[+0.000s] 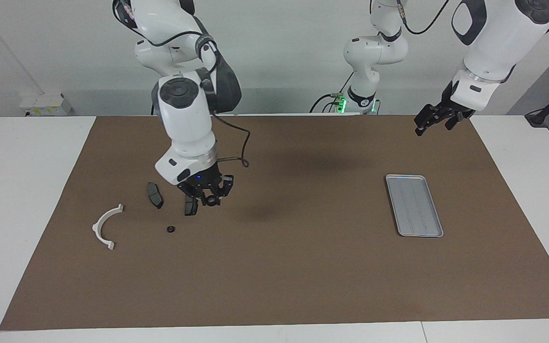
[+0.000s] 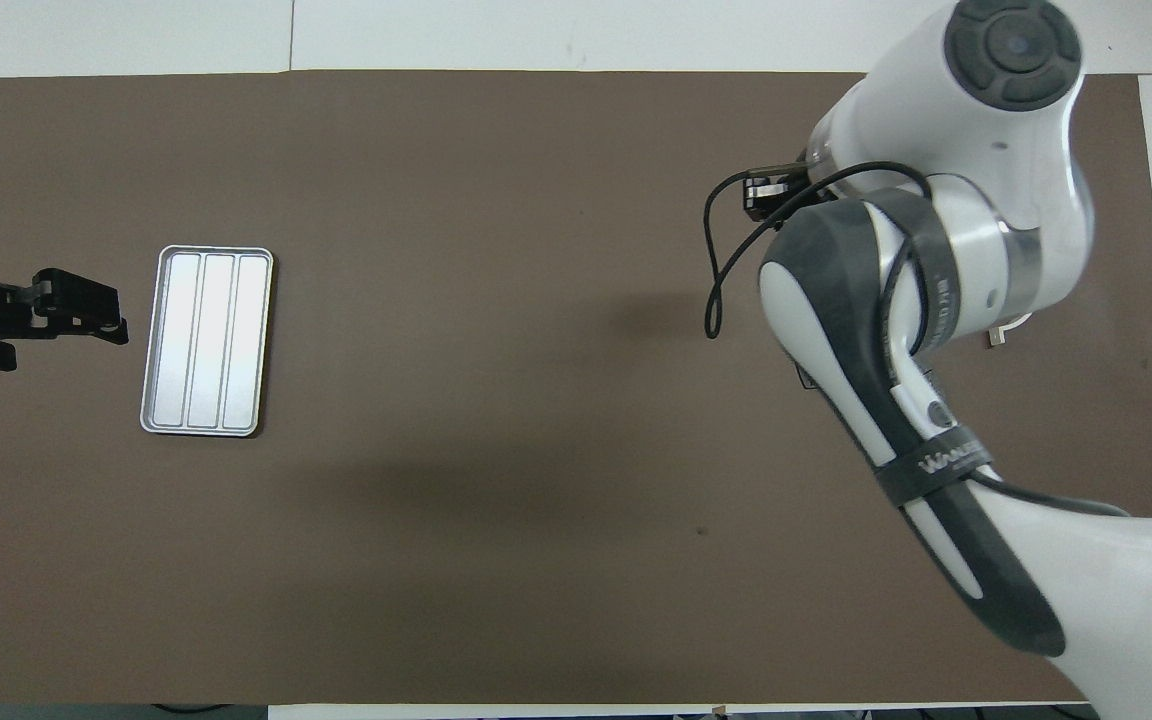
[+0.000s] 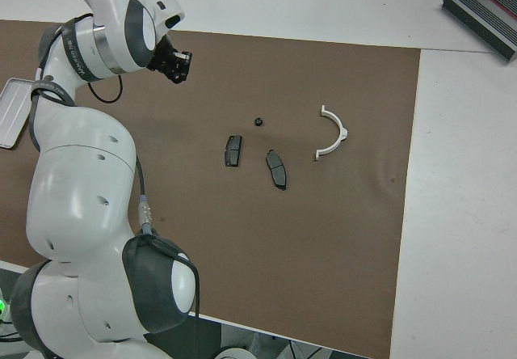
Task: Pick bearing gear from pile to tray
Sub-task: 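Carry the bearing with the right gripper toward the table center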
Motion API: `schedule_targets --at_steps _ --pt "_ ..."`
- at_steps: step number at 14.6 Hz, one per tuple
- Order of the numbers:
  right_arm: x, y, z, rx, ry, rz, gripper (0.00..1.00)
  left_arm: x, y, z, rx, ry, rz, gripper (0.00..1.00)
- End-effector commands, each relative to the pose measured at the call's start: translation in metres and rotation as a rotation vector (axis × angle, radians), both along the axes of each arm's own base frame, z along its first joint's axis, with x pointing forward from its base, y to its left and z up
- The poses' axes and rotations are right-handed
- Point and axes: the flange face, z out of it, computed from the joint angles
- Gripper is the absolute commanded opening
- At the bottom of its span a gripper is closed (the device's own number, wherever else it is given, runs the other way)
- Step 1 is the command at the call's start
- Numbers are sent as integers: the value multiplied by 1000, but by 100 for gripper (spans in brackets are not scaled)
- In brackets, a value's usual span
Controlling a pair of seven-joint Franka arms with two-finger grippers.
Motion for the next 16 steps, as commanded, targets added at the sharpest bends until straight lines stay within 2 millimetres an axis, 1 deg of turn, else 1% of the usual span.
schedule_targets --at_steps 1,3,5,7,8,9,10,13,14,15,16 --pt "-9 38 -11 2 5 -46 0 -9 0 3 -13 5 -5 100" --pt "-22 75 -45 -5 42 -38 0 -9 0 2 -13 8 -5 100" --pt "-31 86 -73 -8 58 -46 0 -9 0 3 -13 6 -5 100" --pt "-40 112 -99 -4 58 -75 0 -9 0 2 -13 8 -5 100" --pt "-40 118 -107 -1 54 -85 0 -9 0 2 -13 8 -5 100" --pt "-45 129 -108 9 45 -95 0 -9 0 3 -13 6 -5 100" --pt "-51 143 -115 15 41 -112 0 -9 0 3 -13 6 -3 100" --pt "-56 154 -125 16 41 -115 0 -9 -1 3 -13 6 -8 100" --pt "-57 157 -132 19 38 -120 0 -9 -1 3 -13 6 -6 100" --pt "-66 169 -143 23 33 -113 0 -9 0 2 -13 11 -6 100" --pt "-69 174 -150 28 29 -113 0 -10 0 2 -13 14 -5 100"
